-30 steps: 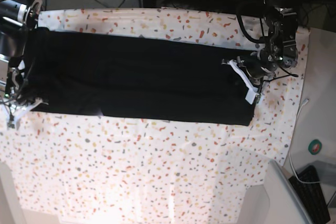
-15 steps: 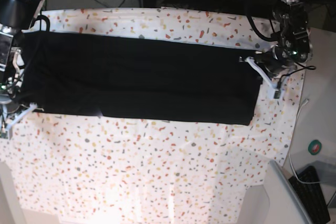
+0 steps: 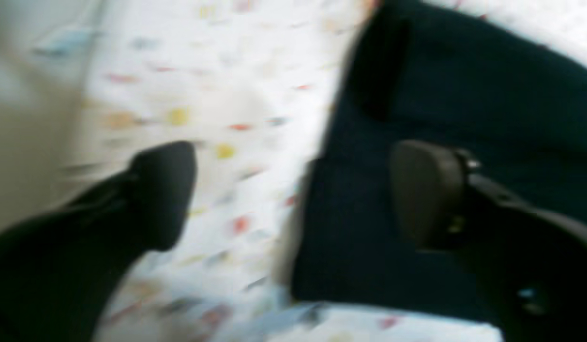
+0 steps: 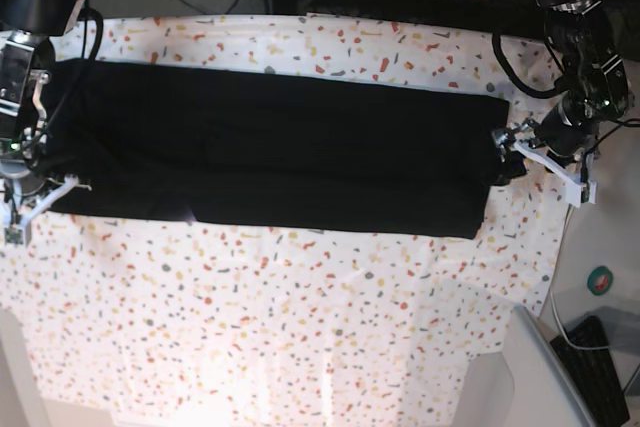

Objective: Layout the t-shirt on the table in an organized manner, then fold the t-shirt properly
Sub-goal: 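Smooth the shirt's edge with the left gripper toward the right gripper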

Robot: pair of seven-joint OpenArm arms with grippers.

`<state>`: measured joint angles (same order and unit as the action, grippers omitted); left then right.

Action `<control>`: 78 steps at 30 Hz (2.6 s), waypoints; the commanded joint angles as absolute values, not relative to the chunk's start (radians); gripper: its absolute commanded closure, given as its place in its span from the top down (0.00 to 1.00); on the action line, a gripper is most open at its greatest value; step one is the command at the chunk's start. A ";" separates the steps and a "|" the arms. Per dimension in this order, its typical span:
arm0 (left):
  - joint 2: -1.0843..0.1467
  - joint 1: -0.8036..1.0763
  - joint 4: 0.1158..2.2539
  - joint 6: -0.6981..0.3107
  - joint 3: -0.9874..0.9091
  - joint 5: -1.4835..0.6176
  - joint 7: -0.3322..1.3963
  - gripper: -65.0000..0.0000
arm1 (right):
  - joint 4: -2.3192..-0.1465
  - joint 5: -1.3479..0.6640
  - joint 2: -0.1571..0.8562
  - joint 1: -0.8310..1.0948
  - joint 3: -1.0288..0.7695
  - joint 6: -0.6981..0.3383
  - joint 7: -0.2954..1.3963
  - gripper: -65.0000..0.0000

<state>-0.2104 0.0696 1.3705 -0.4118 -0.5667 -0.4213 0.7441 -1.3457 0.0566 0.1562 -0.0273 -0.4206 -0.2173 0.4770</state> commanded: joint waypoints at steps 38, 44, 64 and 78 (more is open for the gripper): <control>-0.349 -0.117 0.980 -0.387 -0.320 -0.524 0.553 0.00 | -1.363 0.056 0.171 0.007 -0.427 -0.211 0.460 0.00; -0.364 0.056 1.336 -0.211 -0.292 -0.522 0.567 0.00 | -1.363 0.056 0.171 0.007 -0.427 -0.211 0.460 0.00; -0.134 0.087 1.566 0.016 0.125 -0.524 0.700 0.00 | -1.363 0.056 0.171 0.005 -0.426 -0.211 0.460 0.00; -0.041 -0.008 1.468 0.018 0.193 -0.527 0.700 0.00 | -1.363 0.056 0.171 0.005 -0.426 -0.211 0.460 0.00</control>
